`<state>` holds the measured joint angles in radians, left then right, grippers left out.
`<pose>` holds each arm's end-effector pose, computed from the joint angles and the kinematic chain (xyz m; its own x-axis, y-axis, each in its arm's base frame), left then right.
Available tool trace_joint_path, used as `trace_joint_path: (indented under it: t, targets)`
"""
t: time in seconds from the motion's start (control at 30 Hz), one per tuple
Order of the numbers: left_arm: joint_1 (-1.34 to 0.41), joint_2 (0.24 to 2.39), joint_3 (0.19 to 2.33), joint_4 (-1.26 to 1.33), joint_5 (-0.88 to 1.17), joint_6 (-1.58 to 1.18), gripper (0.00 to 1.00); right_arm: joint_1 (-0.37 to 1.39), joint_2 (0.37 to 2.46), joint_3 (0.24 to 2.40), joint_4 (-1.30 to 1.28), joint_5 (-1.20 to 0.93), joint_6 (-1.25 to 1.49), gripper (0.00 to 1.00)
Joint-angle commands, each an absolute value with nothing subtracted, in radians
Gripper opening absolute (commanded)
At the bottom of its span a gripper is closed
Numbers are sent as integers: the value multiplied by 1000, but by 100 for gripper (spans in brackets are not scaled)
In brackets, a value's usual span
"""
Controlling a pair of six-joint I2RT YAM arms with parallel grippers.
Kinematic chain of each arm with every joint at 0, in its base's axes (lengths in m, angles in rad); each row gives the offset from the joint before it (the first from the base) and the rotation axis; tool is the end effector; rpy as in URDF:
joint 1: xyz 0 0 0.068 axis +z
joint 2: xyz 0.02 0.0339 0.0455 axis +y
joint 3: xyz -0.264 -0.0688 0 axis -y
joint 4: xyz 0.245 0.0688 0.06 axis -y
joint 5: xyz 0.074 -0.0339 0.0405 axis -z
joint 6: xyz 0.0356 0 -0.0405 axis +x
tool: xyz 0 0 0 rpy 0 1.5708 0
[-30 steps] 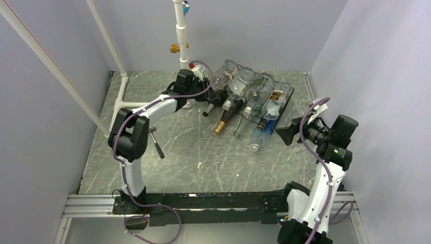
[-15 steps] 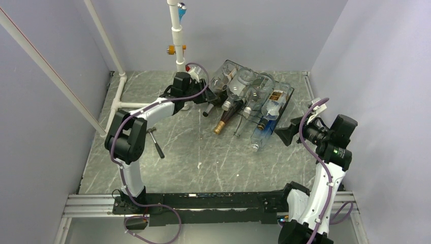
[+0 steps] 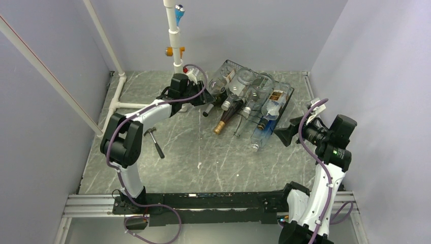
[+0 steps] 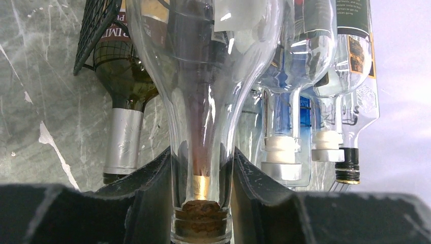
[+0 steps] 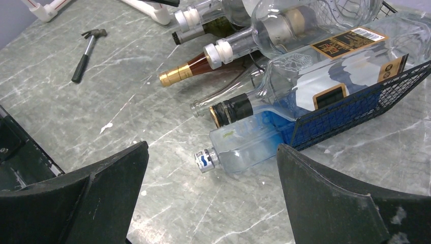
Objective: Take the wine bottle off the wine rack
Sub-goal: Pick up the wine bottle from the wine rack.
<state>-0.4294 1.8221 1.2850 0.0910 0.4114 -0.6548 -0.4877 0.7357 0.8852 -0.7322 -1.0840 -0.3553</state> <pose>0.3787 -0.1891 0.2494 -0.7433 -0.2736 -0.6105 0.3239 0.6513 -0.6863 0.1325 -0.0347 0.3366 -0.3052 -0.0223 -0.9520 -0.5748 0.8014 0.1655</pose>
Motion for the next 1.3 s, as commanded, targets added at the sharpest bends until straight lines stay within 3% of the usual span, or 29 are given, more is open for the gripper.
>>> trace_joint_path:
  t: [0.0,0.17,0.8,1.27]
  targets:
    - [-417,1814,1351,129,410,-624,13,-481,726,884,-690,-1106,-363,100]
    - [-424,1842,1380,104,405,-598,25,-481,723,875,-690,-1103,-367,100]
    - [-460,1849,1478,-113,258,-409,54,-477,721,861,-675,-1103,-360,100]
    - [-470,1829,1512,-211,224,-388,47,-471,719,855,-672,-1102,-361,100]
